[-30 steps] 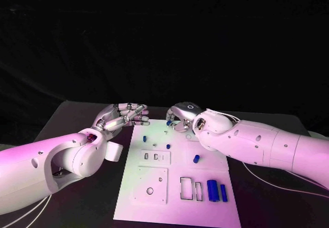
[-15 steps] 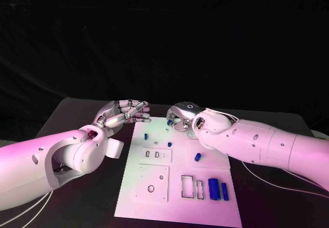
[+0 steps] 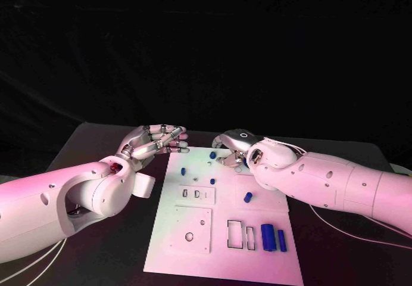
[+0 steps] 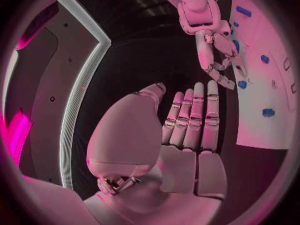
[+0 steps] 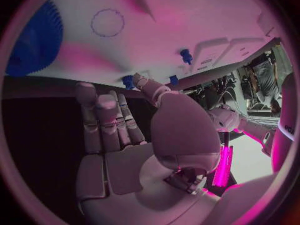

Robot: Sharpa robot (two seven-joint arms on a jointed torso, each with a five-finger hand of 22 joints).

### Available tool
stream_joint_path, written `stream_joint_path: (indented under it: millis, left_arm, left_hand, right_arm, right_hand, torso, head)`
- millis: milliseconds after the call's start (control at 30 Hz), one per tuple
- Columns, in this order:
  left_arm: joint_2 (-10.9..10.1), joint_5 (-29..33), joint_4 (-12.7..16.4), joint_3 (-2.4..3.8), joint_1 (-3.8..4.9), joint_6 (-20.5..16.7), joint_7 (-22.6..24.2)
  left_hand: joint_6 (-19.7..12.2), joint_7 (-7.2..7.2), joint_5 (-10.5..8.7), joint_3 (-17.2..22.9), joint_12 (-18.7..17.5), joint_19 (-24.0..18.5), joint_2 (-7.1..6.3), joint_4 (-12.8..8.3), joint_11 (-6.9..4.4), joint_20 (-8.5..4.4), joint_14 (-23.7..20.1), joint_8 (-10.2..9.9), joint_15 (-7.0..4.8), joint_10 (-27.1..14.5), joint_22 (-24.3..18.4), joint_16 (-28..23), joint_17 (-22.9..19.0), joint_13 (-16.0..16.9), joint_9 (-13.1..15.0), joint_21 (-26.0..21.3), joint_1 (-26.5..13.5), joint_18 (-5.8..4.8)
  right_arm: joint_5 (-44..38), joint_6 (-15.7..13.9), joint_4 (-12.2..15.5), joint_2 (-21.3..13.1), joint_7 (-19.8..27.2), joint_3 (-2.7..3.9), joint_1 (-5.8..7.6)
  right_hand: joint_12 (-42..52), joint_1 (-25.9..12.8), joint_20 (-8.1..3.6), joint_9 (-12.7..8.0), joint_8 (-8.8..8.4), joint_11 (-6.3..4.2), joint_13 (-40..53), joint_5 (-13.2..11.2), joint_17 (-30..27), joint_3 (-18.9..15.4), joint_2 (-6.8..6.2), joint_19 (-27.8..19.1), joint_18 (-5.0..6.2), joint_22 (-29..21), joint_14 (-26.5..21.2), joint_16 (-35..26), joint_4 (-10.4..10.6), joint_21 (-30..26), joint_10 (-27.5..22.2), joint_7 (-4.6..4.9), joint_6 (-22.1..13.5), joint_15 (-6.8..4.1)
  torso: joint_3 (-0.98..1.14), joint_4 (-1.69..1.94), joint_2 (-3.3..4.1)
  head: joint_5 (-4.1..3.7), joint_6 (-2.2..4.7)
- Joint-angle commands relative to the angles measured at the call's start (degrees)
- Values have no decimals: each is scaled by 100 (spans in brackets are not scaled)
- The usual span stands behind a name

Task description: Assemble the parts on the task board

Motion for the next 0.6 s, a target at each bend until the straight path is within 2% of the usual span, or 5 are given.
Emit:
stream_joint_path:
  millis: [33, 233, 367, 533, 600]
  left_arm:
    - [-8, 16, -17, 5, 12, 108, 26]
    - [-13, 23, -75, 5, 12, 117, 27]
    - [-11, 32, -118, 4, 11, 136, 22]
    - [-8, 36, -154, 3, 10, 157, 20]
    - [-2, 37, -169, 3, 10, 163, 19]
  left_hand:
    - [-37, 186, -19, 25, -26, 26, -43, -3, 16, 8, 20, -40, 20, -15, -5, -2, 8, 9, -8, 8, -19, 75]
    - [-37, 186, -19, 25, -26, 26, -43, -3, 16, 8, 20, -40, 20, -15, -5, -2, 8, 9, -8, 8, -19, 75]
    - [-36, 185, -20, 27, -29, 27, -45, -2, 16, 8, 20, -41, 21, -13, -7, -3, 12, 9, -8, 7, -22, 75]
    - [-36, 185, -20, 27, -29, 27, -45, -2, 16, 8, 20, -41, 21, -13, -7, -3, 12, 9, -8, 7, -22, 75]
    - [-35, 184, -21, 28, -31, 27, -46, -2, 16, 8, 19, -41, 20, -10, -8, -4, 14, 10, -8, 6, -24, 76]
  right_arm:
    - [62, -290, 314, -233, 0, 9, 19]
    - [339, -420, 845, -762, 14, 49, 83]
    - [970, -209, 1108, -1198, -25, 73, 177]
    - [1759, 269, 1226, -1581, -125, 83, 238]
    - [1905, 443, 1232, -1668, -160, 85, 247]
  right_hand:
    - [81, 29, 2, 24, -15, -4, -2, 41, -27, -138, -28, -8, 38, -1, -33, 19, 36, -36, -40, -12, -16, -14]
    - [371, 128, -29, 88, 49, -51, 28, 117, 77, -289, 57, 206, -5, 242, 77, 178, 93, 109, 161, -43, 142, -53]
    - [855, 128, -115, 139, 123, -180, 175, 236, 666, -214, 132, 702, -128, 905, 394, 645, 160, 570, 1059, -81, 409, -160]
    - [1546, 58, -307, 165, 125, -439, 639, 389, 1005, -246, -46, 1018, -218, 1372, 540, 903, 199, 887, 2023, -272, 478, -373]
    - [2364, 51, -394, 217, 162, -492, 1376, 478, 1423, -407, -108, 1191, -270, 1664, 654, 1200, 251, 1076, 1907, -332, 401, -414]
  torso:
    - [14, -37, -15]
    - [25, -79, -53]
    - [35, -98, -82]
    - [42, -138, -102]
    - [57, -157, -104]
  head:
    - [15, 23]
    - [16, 46]
    - [-5, 52]
    - [-27, 50]
    - [-23, 45]
